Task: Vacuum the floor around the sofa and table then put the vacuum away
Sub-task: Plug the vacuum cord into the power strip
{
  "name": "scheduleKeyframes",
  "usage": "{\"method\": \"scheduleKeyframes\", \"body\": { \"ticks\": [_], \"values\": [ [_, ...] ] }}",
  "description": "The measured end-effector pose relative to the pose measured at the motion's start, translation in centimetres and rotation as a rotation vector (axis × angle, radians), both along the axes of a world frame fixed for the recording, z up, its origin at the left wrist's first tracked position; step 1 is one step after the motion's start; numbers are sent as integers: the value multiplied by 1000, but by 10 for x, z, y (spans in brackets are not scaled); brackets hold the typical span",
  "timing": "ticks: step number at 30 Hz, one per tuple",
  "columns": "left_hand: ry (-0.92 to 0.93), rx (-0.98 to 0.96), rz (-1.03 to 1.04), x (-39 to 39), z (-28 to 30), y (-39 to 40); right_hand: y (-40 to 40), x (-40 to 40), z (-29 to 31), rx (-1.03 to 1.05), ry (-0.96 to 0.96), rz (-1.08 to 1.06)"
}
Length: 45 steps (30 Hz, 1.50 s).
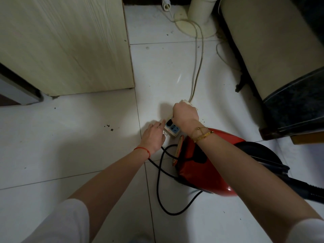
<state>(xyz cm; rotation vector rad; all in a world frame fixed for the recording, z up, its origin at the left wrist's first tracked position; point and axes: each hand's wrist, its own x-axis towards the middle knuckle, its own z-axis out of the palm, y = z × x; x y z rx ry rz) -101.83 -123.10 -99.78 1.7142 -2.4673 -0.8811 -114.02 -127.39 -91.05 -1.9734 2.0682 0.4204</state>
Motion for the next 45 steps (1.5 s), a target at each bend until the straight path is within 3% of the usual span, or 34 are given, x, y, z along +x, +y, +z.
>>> {"method": "scheduleKeyframes", "body": {
  "ticks": [20,25,31,37,45],
  "values": [
    [-43,-115,19,11,-16,-2,-2,5,-10,23,-112,25],
    [10,-101,3,17,2,0,-4,8,-8,89,-152,-88],
    [29,-143,-47,18,32,2,-3,10,17,190,-380,-268],
    [88,-252,-85,2,74,2,21,-14,56,-109,-175,-108],
    [160,-449,-258,-28,135,6,78,-59,108,-329,-253,-203]
  ]
}}
